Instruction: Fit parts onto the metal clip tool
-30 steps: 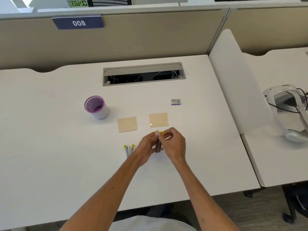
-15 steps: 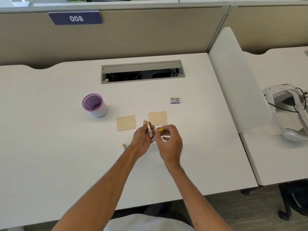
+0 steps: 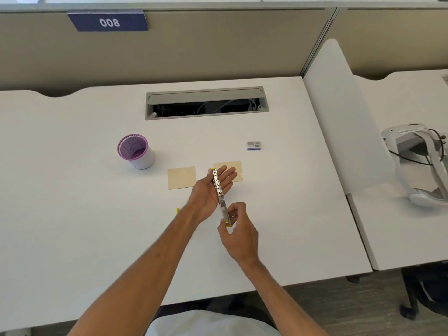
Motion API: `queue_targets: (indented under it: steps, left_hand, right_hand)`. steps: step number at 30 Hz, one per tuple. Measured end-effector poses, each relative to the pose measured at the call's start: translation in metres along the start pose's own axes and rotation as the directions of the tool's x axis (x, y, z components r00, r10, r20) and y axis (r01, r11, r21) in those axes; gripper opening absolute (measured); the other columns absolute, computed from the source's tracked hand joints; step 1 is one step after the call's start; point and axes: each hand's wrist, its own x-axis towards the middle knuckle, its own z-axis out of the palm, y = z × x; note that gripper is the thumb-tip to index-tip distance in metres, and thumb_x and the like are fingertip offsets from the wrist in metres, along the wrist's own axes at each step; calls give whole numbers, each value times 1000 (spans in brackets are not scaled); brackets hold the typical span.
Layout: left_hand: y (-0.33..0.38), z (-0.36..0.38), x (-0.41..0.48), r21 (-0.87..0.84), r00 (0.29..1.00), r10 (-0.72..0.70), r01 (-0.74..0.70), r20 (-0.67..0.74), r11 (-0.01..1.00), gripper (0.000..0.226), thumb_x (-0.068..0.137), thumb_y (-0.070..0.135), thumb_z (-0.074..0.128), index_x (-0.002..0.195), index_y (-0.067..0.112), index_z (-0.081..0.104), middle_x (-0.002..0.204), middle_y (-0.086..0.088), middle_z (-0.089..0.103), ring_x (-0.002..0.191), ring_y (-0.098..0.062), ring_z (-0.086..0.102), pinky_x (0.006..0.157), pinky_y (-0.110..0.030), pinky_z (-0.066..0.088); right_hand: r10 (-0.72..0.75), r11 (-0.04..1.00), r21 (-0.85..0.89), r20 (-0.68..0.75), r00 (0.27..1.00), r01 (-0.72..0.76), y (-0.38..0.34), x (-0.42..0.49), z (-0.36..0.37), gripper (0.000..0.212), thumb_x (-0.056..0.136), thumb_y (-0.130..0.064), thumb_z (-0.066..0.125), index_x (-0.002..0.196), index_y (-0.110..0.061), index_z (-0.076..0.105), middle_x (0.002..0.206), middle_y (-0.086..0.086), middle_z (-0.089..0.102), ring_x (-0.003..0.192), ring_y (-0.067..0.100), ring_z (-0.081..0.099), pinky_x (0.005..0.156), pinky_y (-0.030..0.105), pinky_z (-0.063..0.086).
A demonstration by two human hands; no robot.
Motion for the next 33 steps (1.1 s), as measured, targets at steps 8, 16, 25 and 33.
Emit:
queue_targets:
  steps: [8,16,25,33]
  left_hand:
    - [-9,-9,-3,-2,1000,-9,9,21,1000,48,119,31,39,152,1,56,149,-18,68,141,-32,65,121,-42,48]
    - [-18,-6,-9,44,999,-45,47,-28,998,44,119,36,41,132,4,69,109,-8,81,97,-19,80,82,-30,64]
    - [-16,-6,-9,41,996,-29,33,-87,999,39,119,35,44,125,6,69,104,-8,75,97,-19,72,83,-29,62]
    - [-16,-2,-11,54,995,-11,16,-96,998,37,119,29,44,107,8,73,91,-8,75,80,-19,76,66,-29,63]
  right_hand:
    - [-168,978,-136,-55,984,159,-8,24,-16,31,97,-41,67,125,-34,54,117,-23,57,105,1,60,84,26,45]
    - [-324,903,-296,12,946,312,-33,72,-22,35,98,-15,63,131,-23,68,125,-11,64,110,12,64,89,33,48]
    - [-354,858,-368,86,931,359,-33,79,-19,28,99,-11,62,124,-17,73,119,-5,69,106,21,67,87,41,49]
    - [-396,816,-396,148,906,422,-36,92,-26,30,95,-5,64,120,-19,72,104,-1,63,93,24,63,76,37,47]
